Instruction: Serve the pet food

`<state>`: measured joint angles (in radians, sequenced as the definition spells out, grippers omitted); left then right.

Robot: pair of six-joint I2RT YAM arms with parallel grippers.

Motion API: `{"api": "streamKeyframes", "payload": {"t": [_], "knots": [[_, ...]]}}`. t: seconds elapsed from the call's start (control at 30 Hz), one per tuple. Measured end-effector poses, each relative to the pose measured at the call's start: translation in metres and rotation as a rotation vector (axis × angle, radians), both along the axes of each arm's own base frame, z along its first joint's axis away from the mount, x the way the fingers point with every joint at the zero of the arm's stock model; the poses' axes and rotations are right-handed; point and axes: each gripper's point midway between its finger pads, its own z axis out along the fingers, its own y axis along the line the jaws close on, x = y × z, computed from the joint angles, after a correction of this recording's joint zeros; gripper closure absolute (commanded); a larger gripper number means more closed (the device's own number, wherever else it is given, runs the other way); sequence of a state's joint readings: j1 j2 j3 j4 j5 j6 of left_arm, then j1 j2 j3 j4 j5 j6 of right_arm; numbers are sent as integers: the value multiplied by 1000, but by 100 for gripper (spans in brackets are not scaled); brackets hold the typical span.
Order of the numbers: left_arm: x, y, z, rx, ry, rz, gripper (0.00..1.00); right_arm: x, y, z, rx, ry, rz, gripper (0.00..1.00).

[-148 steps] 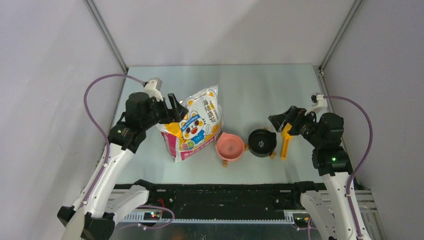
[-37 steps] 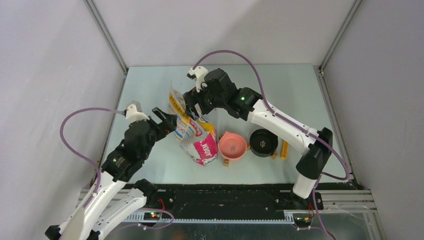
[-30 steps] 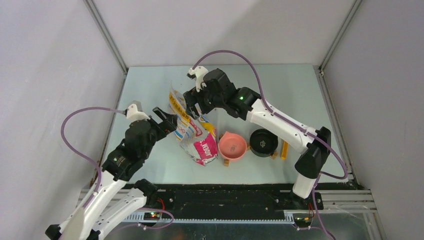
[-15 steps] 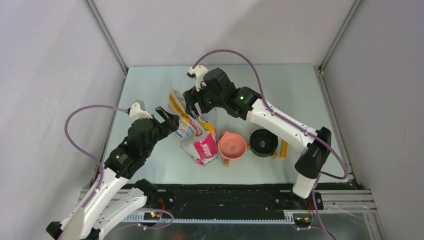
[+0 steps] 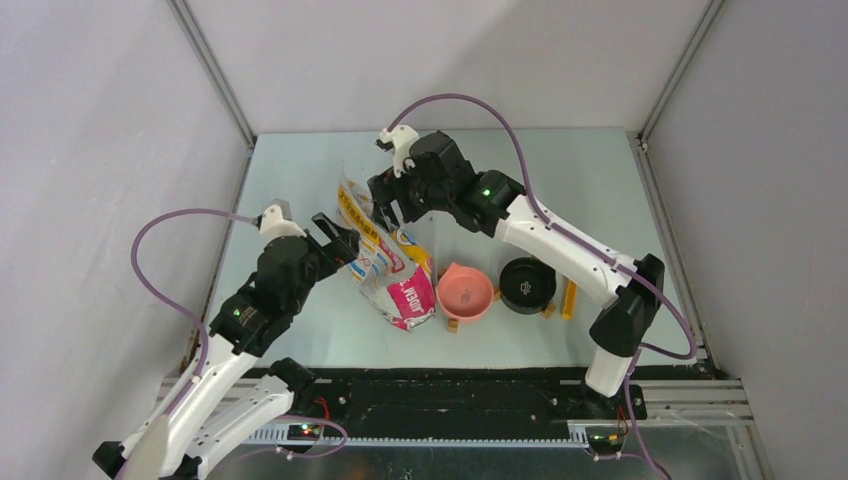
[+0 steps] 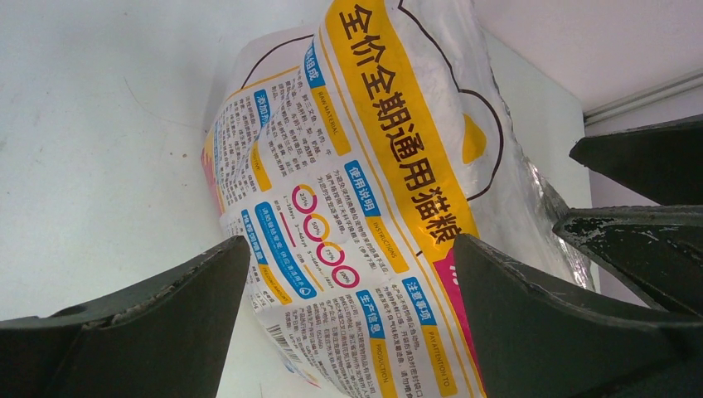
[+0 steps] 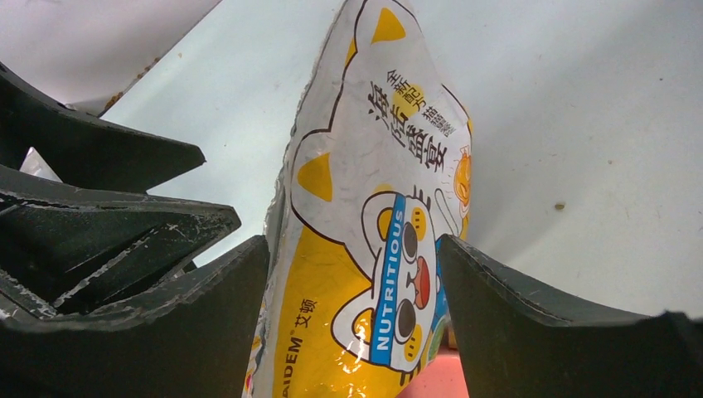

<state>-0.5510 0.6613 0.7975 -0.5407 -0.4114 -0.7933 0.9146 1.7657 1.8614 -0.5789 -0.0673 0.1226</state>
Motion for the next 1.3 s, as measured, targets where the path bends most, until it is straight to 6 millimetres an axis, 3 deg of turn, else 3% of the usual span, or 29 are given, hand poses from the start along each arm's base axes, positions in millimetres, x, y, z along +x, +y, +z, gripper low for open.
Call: {"api": "streamKeyframes", "payload": {"t": [0.3, 0.57, 0.9, 1.3], "knots": [[0, 0, 0, 0, 0, 0, 1, 1, -5, -7, -32, 19, -12, 30], [2, -1, -1, 1, 3, 0, 1, -19, 2, -12, -67, 25, 40, 30], [3, -3, -4, 4, 14, -6, 1, -23, 4, -14, -90, 36, 26, 47], [2, -4, -2, -22, 14, -15, 0, -37, 3, -35, -176, 62, 50, 54]]}}
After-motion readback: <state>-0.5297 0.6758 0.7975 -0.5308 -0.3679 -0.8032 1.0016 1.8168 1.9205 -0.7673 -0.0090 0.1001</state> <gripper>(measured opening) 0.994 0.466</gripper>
